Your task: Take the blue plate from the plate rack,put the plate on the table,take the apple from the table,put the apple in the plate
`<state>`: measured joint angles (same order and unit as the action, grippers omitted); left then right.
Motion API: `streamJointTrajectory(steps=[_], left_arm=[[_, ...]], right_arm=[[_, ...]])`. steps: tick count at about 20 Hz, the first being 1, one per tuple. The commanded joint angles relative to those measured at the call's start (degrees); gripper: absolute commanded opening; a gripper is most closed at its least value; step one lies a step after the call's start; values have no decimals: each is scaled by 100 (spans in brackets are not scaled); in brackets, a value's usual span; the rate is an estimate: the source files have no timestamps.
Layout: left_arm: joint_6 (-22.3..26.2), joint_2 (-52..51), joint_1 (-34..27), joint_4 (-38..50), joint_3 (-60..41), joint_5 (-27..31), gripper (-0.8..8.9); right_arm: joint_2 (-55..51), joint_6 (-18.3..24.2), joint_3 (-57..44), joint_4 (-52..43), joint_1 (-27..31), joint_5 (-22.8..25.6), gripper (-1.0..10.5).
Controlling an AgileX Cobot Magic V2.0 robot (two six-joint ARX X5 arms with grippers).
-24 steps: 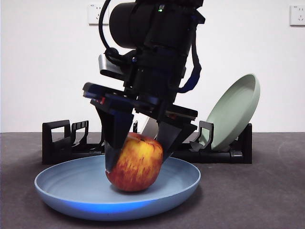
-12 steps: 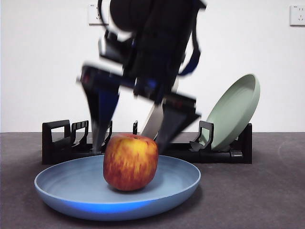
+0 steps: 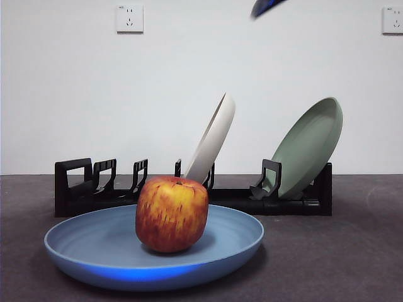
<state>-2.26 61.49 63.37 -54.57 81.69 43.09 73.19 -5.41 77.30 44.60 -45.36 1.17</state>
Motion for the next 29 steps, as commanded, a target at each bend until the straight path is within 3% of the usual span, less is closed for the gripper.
streamJointTrajectory(steps=[1,5,7,10,13,18,21,24,29], left_arm=[[258,131,-87,61,-11,-697,-9],[431,310,-573,310,-136,-2100,-9],[481,306,-885,702,-435,-2505,-9],[496,227,-1491,1012,-970,-2734,-9],[457,-101,-2055,1624,-1847,-3080,-9],[24,-1281,-2675,2754,-3650,-3292,-9],[-343,-2076,-2752,3132,-4524,-3305,-9],[-479,-2573,-2745,3268,-4957,-3401,-9],[-533,-2555,-2736,3189,-4955,-3587,-3]], right_arm=[[-249,256,-4,101,24,229,-9],[-498,302,-35,111,59,236,-9],[-540,389,-136,85,59,238,-9],[-649,400,-621,-120,72,238,-9],[-1137,238,-1727,-1036,122,240,-9],[-2308,-70,-3759,-2583,122,369,-9],[-2922,-496,-4651,-3038,122,376,-9],[-3115,-520,-4903,-3036,122,511,-9],[-3106,-525,-4900,-3042,122,520,1]])
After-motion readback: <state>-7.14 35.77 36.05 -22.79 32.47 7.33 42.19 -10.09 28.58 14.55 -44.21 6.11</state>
